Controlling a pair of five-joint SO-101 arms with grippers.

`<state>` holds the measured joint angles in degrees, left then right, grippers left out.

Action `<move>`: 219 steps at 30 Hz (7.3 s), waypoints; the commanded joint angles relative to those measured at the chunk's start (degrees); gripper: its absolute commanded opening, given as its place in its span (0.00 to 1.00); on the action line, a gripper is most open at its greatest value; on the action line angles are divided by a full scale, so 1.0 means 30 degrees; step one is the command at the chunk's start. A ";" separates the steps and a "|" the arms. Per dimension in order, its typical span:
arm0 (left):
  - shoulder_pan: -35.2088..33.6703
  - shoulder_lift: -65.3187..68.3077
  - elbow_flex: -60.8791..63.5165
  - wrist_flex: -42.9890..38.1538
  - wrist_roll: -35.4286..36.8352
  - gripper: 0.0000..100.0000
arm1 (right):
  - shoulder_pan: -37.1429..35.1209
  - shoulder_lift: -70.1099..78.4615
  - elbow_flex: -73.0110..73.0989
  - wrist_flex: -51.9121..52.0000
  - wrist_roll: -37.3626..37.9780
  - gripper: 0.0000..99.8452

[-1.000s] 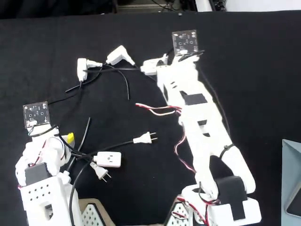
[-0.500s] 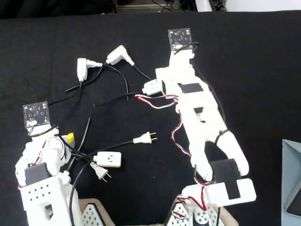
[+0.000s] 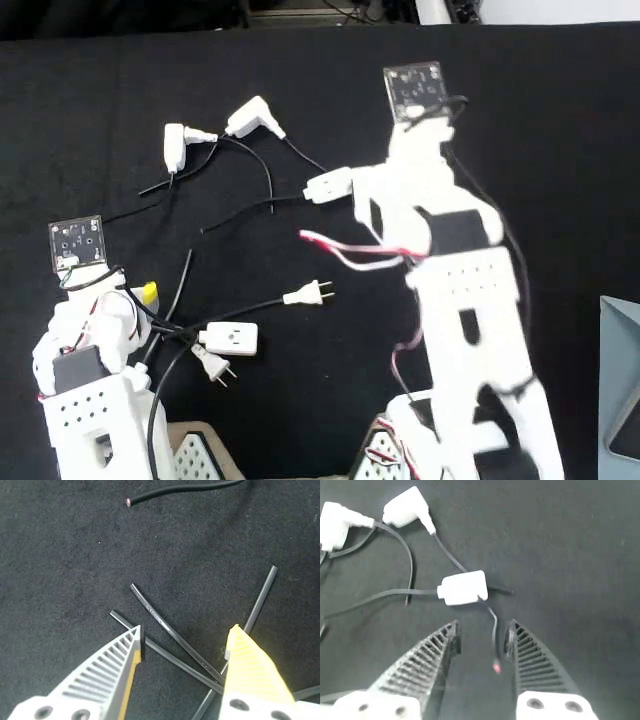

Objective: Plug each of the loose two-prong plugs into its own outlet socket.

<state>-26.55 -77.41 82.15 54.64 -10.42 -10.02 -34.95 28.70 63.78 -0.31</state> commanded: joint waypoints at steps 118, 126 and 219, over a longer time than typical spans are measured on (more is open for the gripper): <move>0.7458 2.1861 -1.7949 0.5275 -0.8791 0.26 | 0.1670 -0.1304 1.0447 -0.4923 0.1319 0.15; 0.4000 1.8930 -1.7978 0.6300 -0.8000 0.26 | 0.0029 -0.1304 0.8542 -0.2344 0.4835 0.15; 0.0484 0.2344 -0.0103 -0.0117 -0.3927 0.27 | 0.1934 0.1919 0.1949 0.4396 1.3538 0.01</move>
<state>-24.97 -69.76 82.07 55.25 -22.46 -5.27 -27.65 34.86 80.40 48.13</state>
